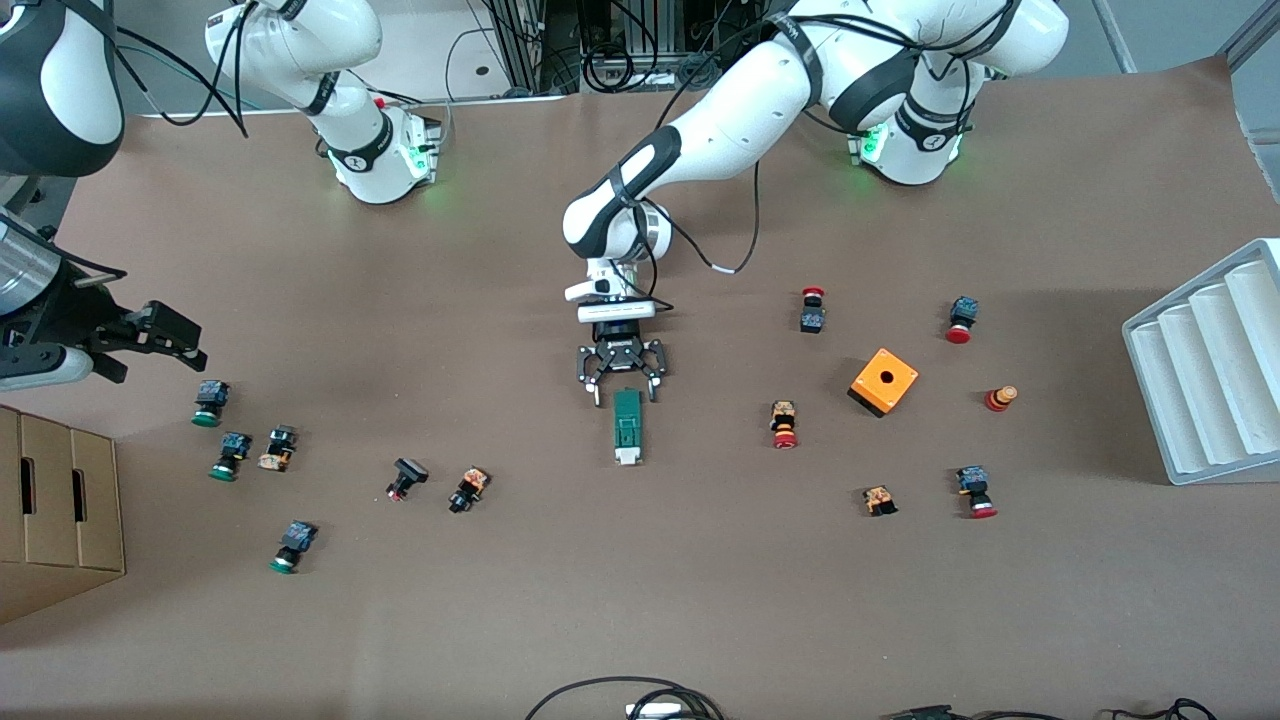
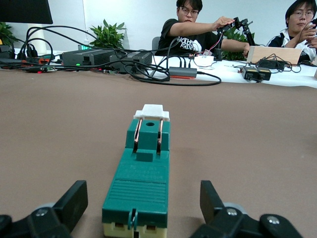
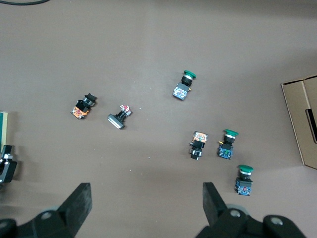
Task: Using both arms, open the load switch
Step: 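Hold the switch with the left gripper while the right gripper reaches the lever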
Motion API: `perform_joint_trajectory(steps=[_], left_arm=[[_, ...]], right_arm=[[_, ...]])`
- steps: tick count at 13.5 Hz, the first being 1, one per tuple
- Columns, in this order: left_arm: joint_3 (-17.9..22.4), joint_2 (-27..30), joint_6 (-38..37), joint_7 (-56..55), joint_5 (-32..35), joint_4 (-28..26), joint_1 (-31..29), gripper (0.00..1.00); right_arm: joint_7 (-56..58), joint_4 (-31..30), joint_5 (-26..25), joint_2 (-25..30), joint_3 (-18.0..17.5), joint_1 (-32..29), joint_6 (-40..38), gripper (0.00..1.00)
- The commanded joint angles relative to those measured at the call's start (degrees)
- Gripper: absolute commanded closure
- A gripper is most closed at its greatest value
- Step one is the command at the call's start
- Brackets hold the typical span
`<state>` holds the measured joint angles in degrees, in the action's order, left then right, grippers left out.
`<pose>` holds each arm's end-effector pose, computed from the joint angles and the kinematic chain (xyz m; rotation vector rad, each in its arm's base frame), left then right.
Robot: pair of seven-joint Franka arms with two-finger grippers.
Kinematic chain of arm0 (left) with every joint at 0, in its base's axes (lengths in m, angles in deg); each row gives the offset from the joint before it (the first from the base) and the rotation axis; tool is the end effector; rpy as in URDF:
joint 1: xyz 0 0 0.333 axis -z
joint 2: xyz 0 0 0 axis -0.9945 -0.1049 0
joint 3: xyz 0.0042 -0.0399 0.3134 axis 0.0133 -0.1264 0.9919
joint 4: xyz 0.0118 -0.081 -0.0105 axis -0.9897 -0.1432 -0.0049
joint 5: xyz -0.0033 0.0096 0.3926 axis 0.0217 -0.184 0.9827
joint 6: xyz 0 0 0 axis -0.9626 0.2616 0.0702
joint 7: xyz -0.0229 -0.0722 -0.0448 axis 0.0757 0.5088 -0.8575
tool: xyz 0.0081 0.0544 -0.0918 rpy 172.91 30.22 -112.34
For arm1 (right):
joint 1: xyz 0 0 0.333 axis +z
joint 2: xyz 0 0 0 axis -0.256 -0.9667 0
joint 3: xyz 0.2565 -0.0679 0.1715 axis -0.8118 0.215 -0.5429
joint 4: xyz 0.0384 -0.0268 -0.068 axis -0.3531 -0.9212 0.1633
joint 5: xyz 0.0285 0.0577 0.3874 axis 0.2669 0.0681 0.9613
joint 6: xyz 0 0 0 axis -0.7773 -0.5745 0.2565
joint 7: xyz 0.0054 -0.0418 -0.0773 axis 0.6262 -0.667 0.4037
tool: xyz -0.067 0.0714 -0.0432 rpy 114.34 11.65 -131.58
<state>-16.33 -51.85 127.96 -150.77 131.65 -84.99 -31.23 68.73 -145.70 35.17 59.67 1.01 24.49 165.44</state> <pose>0.3502 -0.5770 0.0594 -2.4882 -0.1796 -1.8823 0.5602 -0.0233 0.5735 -3.0855 -0.1222 -0.1830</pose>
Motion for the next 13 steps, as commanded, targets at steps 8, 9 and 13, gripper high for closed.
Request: perform_joint_trajectory(steps=[8, 9, 13], left_arm=[[-0.14, -0.26, -1.31, -0.74, -0.87, 0.47, 0.78, 0.00], [-0.57, -0.26, -1.66, -0.74, -0.88, 0.47, 0.87, 0.00], [-0.93, 0.00, -2.36, -0.82, -1.66, 0.12, 0.87, 0.00]], right_arm=[[-4.31, 7.13, 0.52, -9.99, -1.15, 5.44, -1.32, 0.00], [-8.52, 9.08, 1.31, -12.19, -1.24, 6.07, -2.98, 0.00], [-27.05, 15.32, 3.77, -19.67, -1.32, 12.65, -4.14, 0.00]])
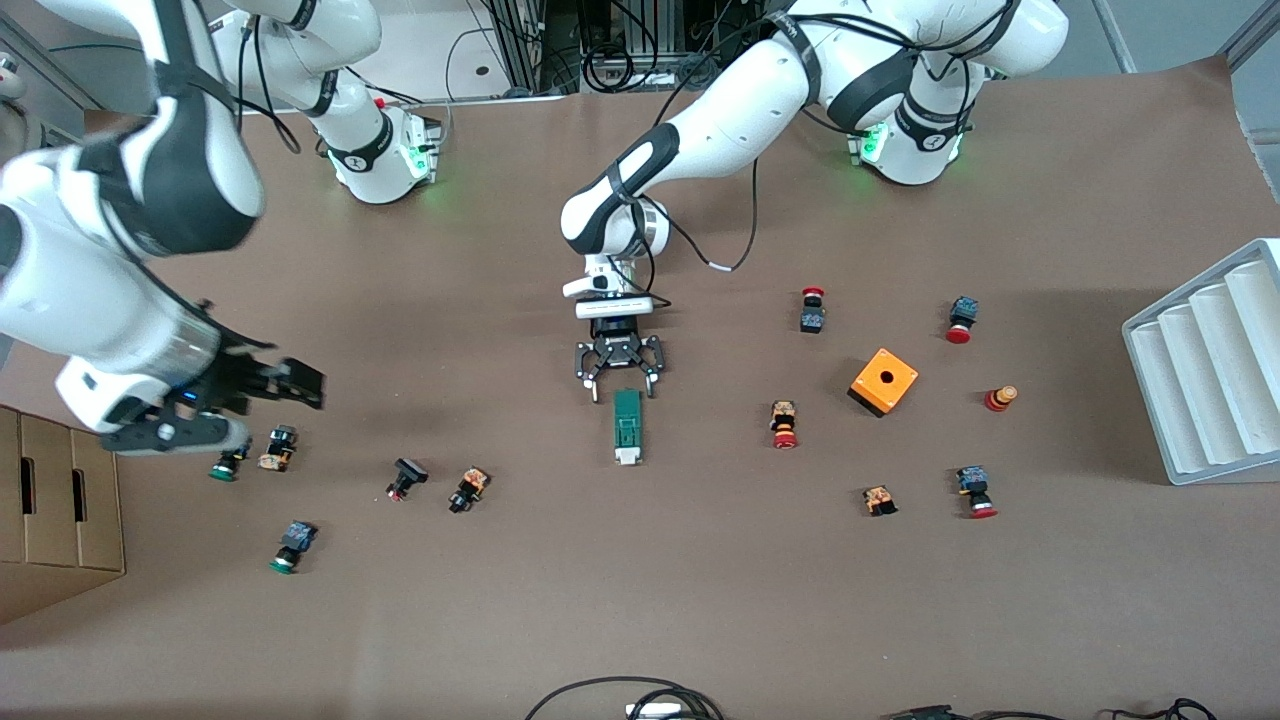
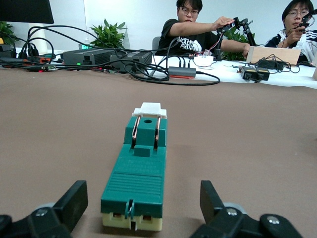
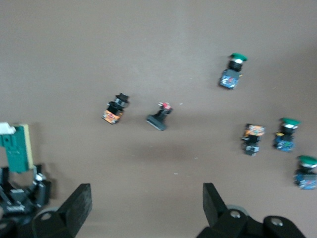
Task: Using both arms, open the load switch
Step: 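Hold the switch with the left gripper while the right gripper reaches the lever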
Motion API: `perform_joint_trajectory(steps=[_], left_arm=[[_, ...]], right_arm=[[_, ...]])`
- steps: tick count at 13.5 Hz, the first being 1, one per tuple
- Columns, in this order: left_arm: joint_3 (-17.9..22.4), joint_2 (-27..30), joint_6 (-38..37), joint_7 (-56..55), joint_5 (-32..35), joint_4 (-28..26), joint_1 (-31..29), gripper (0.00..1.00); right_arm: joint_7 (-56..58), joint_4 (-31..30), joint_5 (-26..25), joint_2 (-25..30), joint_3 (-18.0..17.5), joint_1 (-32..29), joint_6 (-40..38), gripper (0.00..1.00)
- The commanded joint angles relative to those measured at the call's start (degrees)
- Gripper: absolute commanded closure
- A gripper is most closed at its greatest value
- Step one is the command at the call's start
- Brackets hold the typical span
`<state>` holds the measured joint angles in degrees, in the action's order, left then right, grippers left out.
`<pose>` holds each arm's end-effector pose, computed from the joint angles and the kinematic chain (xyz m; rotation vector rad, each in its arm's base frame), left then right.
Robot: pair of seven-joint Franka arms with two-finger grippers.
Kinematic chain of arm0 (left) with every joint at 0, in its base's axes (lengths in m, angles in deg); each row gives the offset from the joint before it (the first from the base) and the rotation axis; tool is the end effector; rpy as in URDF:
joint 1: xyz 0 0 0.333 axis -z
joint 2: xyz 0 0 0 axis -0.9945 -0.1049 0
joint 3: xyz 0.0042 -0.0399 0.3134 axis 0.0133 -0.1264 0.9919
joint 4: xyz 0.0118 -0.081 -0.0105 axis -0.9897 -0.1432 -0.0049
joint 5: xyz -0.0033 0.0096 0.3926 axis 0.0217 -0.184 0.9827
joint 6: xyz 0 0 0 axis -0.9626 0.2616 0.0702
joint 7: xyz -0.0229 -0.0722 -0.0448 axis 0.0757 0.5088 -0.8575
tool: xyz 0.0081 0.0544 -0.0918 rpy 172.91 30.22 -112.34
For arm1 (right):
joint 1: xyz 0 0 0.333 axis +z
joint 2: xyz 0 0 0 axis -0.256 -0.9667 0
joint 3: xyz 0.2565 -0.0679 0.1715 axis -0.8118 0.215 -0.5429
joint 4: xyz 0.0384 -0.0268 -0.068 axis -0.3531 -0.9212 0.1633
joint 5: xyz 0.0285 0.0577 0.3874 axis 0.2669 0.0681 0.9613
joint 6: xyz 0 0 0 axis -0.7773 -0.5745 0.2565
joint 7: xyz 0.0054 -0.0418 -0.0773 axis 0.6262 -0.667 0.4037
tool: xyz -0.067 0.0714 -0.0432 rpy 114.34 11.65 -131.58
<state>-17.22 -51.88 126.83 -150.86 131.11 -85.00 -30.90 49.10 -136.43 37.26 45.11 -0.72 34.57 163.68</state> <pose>0.3410 -0.5818 0.0607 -2.4891 -0.1919 -1.8812 0.6147 0.1162 0.5007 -3.0953 0.0986 0.0203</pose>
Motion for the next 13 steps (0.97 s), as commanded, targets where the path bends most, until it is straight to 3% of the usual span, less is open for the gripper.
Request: perform_joint_trajectory(steps=[1, 6, 9, 13], left_arm=[[-0.04, 0.04, -1.24, -0.73, -1.13, 0.04, 0.45, 0.00], [-0.04, -0.05, -1.24, -2.84, -1.22, -0.58, 0.45, 0.00], [-0.04, 0.04, -1.59, -2.84, -1.22, -0.58, 0.45, 0.02], [-0.04, 0.12, -1.50, -2.75, -1.13, -0.58, 0.28, 0.17]], right_arm=[[-12.26, 7.02, 2.21, -6.70, 0.40, 4.15, -2.30, 0.00], [-32.84, 13.44, 7.13, -14.96, 0.40, 9.78, -1.07, 0.00], [-44.34, 14.24, 7.66, -18.92, 0.41, 14.43, 4.27, 0.00], [-59.64, 16.42, 8.37, -25.15, 0.49, 19.54, 12.11, 0.00]])
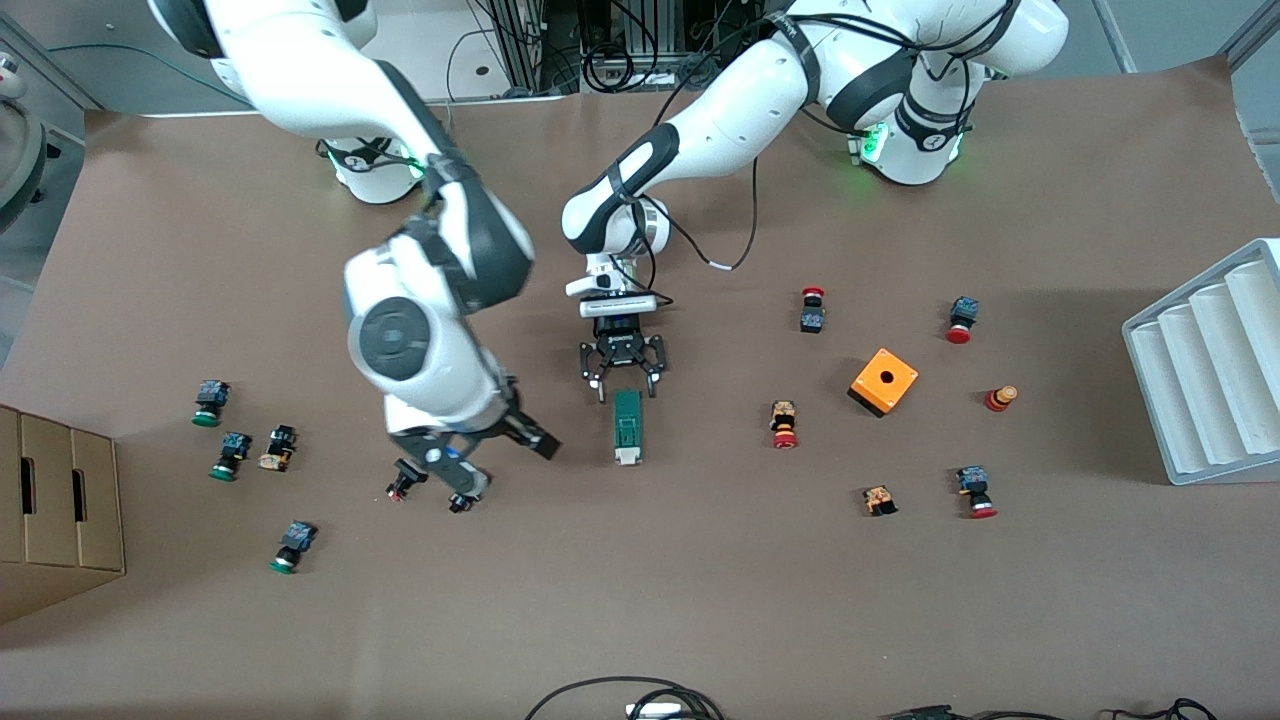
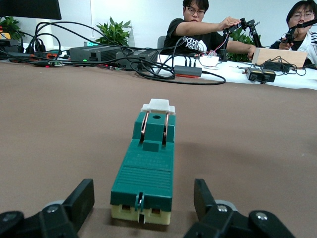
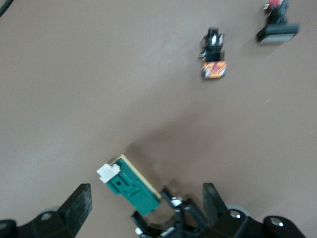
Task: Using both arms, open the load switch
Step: 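Hold the switch with the left gripper while the right gripper reaches the lever, then lower the right gripper onto the white lever of the switch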
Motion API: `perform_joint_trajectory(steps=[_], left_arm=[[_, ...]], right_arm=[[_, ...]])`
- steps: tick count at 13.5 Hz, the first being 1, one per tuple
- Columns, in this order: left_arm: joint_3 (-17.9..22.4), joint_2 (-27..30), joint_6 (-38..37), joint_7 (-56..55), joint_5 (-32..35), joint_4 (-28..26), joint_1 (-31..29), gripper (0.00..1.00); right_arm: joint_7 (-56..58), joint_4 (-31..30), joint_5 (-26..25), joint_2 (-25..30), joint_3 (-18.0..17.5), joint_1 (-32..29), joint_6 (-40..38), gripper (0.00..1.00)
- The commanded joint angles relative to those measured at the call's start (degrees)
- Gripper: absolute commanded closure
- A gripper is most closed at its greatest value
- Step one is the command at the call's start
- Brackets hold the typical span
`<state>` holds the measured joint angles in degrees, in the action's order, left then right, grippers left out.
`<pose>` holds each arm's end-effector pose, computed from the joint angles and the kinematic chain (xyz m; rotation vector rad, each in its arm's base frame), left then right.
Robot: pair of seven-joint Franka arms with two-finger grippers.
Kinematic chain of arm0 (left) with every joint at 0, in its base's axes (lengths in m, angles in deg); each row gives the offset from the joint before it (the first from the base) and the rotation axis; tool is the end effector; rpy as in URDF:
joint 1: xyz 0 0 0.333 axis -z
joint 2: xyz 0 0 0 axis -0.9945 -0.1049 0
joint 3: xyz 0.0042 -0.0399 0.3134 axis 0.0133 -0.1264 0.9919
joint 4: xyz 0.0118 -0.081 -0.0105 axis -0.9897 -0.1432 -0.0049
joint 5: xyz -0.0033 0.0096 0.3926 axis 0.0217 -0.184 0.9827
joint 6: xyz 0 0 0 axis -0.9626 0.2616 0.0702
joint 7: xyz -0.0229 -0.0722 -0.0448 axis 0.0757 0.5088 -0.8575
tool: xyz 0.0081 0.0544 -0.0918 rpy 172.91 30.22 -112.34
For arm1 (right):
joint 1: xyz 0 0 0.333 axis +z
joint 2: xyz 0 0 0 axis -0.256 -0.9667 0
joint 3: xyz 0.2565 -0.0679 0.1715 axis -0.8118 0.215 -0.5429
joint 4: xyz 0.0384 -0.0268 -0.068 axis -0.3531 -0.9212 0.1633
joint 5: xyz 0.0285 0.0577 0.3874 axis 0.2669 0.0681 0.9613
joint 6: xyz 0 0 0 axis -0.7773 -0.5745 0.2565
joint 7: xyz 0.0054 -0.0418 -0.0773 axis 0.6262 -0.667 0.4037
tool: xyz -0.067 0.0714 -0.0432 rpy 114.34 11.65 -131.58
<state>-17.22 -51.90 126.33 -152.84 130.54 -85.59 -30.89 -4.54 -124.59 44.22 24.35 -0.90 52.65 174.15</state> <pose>0.3391 -0.5776 0.0569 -2.4925 -0.2391 -1.8813 0.6169 0.3626 0.3747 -2.8603 1.0745 0.0740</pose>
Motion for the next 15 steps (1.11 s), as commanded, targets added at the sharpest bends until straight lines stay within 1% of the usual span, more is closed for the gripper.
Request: perform_joint_trajectory(steps=[1, 2, 3, 6, 7, 9, 11, 13, 15], left_arm=[[-0.30, 0.23, -1.00, -0.78, -0.73, 0.02, 0.26, 0.20], [-1.00, 0.23, -1.00, -0.87, -1.08, 0.02, 0.17, 0.24], [-1.00, 0.23, -1.09, -0.95, -2.04, 0.02, 0.17, 0.25], [-1.01, 0.23, -1.09, -0.95, -2.23, 0.10, 0.08, 0.28], [-1.09, 0.23, -1.09, -0.78, -2.14, 0.10, 0.08, 0.30], [-1.00, 0.40, -1.09, -0.78, -2.31, 0.10, 0.08, 0.43], [-1.00, 0.49, -1.09, -0.87, -2.23, 0.02, 0.08, 0.43], [-1.01, 0.49, -0.91, -0.60, -2.23, 0.02, 0.08, 0.43], [-1.09, 0.41, -0.91, -0.69, -2.23, 0.02, 0.08, 0.43]], right_arm=[[-9.87, 6.77, 1.49, -6.50, 0.59, 2.25, 1.91, 0.00], [-13.47, 9.23, 1.93, -8.70, 0.59, 2.78, 2.09, 0.00], [-16.30, 10.47, 3.15, -10.20, 0.59, 3.13, 2.96, 0.00], [-21.14, 10.66, 7.89, -12.75, 0.59, 3.31, 6.65, 0.01], [-22.55, 11.01, 8.17, -13.72, 0.50, 3.31, 7.97, 0.01], [-24.66, 11.88, 9.39, -16.09, 0.50, 3.40, 11.21, 0.01], [-26.16, 11.89, 10.54, -17.07, 0.59, 3.31, 13.60, 0.03], [-28.78, 11.89, 10.54, -17.07, 0.59, 3.40, 13.60, 0.06], [-32.05, 11.89, 10.54, -17.51, 0.67, 3.40, 12.82, 0.16]])
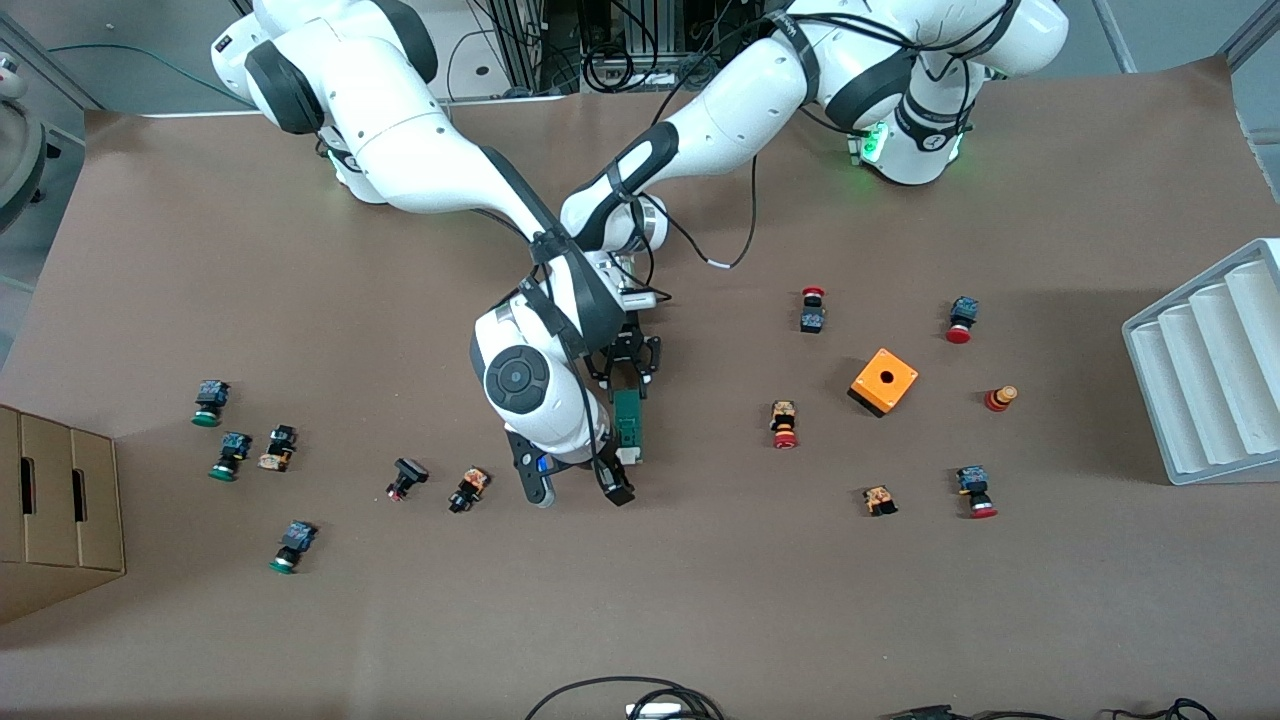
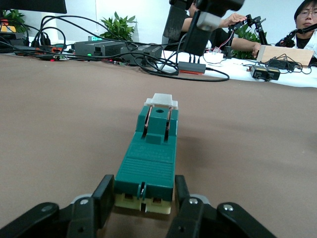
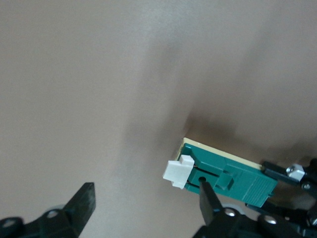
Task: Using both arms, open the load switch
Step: 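Lower the right gripper onto the white lever of the switch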
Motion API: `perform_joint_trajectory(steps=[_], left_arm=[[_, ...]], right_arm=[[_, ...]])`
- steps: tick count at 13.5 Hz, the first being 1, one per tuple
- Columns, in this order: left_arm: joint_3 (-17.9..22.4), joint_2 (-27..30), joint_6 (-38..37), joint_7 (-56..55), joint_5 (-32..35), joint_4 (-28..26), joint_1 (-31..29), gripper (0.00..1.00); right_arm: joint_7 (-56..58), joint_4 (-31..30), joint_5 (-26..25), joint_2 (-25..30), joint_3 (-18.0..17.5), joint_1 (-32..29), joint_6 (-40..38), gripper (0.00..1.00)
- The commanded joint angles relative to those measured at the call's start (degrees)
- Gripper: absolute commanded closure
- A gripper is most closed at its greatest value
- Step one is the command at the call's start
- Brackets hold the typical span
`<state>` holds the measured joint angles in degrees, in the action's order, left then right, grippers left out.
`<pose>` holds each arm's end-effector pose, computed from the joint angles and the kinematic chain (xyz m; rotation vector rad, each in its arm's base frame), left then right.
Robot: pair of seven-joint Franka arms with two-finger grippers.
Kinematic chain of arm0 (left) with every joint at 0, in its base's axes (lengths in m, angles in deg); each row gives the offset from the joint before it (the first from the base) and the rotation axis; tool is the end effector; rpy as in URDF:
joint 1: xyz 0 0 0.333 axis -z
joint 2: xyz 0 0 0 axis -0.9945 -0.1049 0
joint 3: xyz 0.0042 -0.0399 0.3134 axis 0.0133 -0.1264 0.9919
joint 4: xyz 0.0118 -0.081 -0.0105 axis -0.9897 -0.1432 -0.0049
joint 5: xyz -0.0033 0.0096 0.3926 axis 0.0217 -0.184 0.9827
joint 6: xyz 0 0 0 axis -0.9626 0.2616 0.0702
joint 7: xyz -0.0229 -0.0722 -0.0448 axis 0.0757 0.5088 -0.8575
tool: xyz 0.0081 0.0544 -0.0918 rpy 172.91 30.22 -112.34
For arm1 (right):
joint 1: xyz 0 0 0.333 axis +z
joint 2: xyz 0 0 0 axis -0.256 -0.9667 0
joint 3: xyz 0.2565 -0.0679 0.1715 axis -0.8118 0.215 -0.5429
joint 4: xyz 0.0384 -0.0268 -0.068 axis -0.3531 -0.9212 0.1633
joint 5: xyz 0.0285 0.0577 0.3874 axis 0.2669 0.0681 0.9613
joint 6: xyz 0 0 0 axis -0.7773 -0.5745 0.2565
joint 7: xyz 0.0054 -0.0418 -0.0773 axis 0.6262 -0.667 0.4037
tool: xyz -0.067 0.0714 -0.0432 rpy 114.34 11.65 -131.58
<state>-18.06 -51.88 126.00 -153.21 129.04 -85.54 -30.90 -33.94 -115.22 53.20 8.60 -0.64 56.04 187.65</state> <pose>0.3323 -0.5804 0.0576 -2.5075 -0.2778 -1.8548 0.6349 0.4336 0.2731 -2.3656 1.7140 0.1171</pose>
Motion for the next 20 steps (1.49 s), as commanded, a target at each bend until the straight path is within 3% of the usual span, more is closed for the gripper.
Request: perform_joint_trajectory(steps=[1, 3, 5, 9, 11, 17, 20], left_arm=[[-0.25, 0.39, -0.59, -0.23, -0.72, -0.03, 0.10, 0.43], [-0.17, 0.65, -0.67, -0.32, -0.81, -0.03, 0.10, 0.43], [-0.25, 0.65, -0.59, -0.32, -0.72, -0.03, 0.10, 0.42], [-0.17, 0.65, -0.59, -0.23, -0.72, -0.03, 0.10, 0.42], [-0.25, 0.65, -0.59, -0.23, -0.72, -0.12, 0.10, 0.42], [-0.25, 0.65, -0.59, -0.23, -0.81, -0.12, 0.10, 0.42], [-0.25, 0.56, -0.59, -0.23, -0.81, -0.12, 0.10, 0.42]], right_arm=[[-3.35, 2.52, 1.65, -2.19, 0.41, 0.01, -1.12, 0.17], [-7.03, 3.05, 3.92, -3.86, 0.32, 0.01, -1.56, 0.19], [-7.14, 5.67, 9.53, -6.05, 1.29, -0.25, -4.10, 0.23], [-7.40, 6.83, 12.45, -7.55, 1.29, -0.52, -5.96, 0.28], [-7.40, 6.83, 12.90, -7.91, 1.38, -0.52, -6.57, 0.35], [-7.40, 6.92, 12.90, -8.17, 1.29, -0.61, -7.37, 0.39], [-7.40, 6.92, 12.90, -8.26, 1.20, -0.61, -7.37, 0.47]])
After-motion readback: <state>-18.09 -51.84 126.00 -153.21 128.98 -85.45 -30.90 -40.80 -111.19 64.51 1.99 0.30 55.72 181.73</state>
